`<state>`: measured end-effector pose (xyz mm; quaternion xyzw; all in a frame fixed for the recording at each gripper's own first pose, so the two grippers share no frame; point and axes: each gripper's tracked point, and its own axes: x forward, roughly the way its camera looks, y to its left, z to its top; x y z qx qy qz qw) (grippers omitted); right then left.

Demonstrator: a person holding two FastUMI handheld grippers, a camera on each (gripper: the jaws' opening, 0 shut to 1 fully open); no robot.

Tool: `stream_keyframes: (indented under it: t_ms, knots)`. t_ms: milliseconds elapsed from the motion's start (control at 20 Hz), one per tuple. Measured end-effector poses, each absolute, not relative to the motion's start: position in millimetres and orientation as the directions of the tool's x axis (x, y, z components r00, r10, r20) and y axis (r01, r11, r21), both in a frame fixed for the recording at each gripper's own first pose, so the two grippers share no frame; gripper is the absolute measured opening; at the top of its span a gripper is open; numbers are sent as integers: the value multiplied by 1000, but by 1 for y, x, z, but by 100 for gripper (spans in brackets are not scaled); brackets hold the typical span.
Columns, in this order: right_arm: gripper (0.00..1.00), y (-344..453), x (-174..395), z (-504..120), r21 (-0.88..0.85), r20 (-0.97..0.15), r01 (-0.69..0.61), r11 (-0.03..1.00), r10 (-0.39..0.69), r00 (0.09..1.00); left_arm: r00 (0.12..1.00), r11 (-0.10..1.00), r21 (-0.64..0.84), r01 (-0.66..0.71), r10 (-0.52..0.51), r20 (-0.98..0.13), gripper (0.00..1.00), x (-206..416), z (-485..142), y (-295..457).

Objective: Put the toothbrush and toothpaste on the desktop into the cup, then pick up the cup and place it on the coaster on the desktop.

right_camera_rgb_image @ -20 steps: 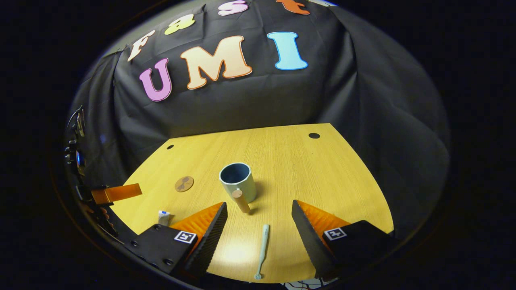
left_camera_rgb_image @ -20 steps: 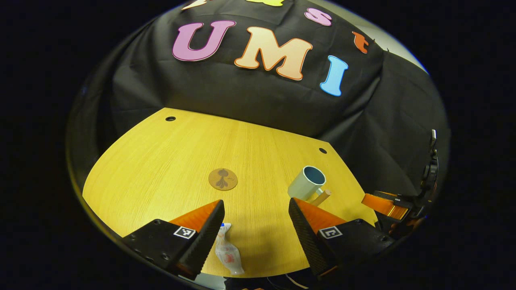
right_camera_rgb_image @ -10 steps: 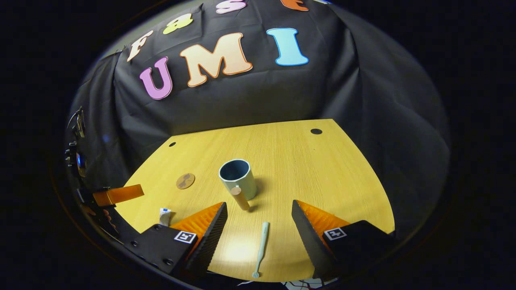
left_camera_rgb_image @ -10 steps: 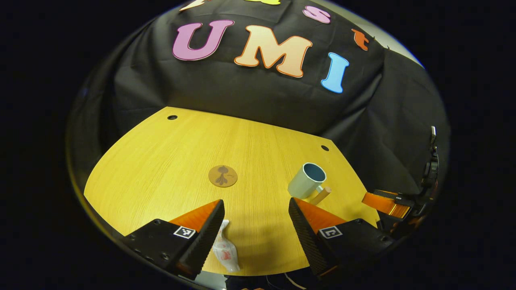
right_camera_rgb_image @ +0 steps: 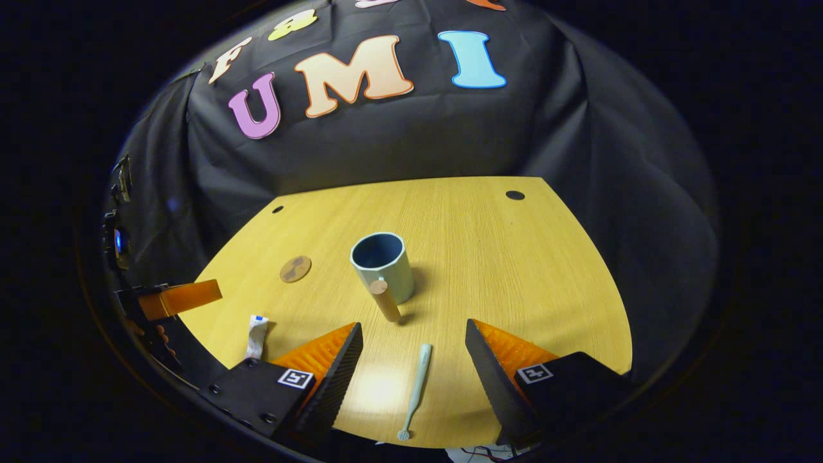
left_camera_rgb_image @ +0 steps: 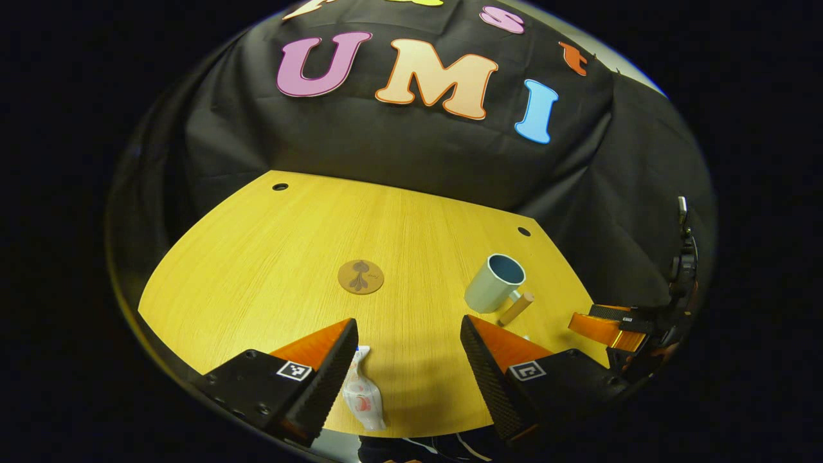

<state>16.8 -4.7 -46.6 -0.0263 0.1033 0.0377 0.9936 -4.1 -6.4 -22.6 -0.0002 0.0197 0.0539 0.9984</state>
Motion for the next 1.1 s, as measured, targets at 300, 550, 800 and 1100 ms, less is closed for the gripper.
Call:
stream_keyframes:
  t_ms: [300,550,800,1100]
  knots:
    - [99,-8,38,-87,-92,-384,-72,993,31,923,988,990,23,-143,144,-55,95,-10,-27,16]
    - [94,-7,54,-111,-84,-504,-70,994,18,863,986,988,9,-154,154,-68,95,-13,-31,28]
    - [98,-13,67,-124,-76,-587,-34,997,-17,810,979,983,-12,-185,183,-84,94,-16,-38,45]
    - [81,-20,76,-145,-90,-672,-9,996,-54,738,970,973,-46,-226,220,-102,95,-23,-44,58]
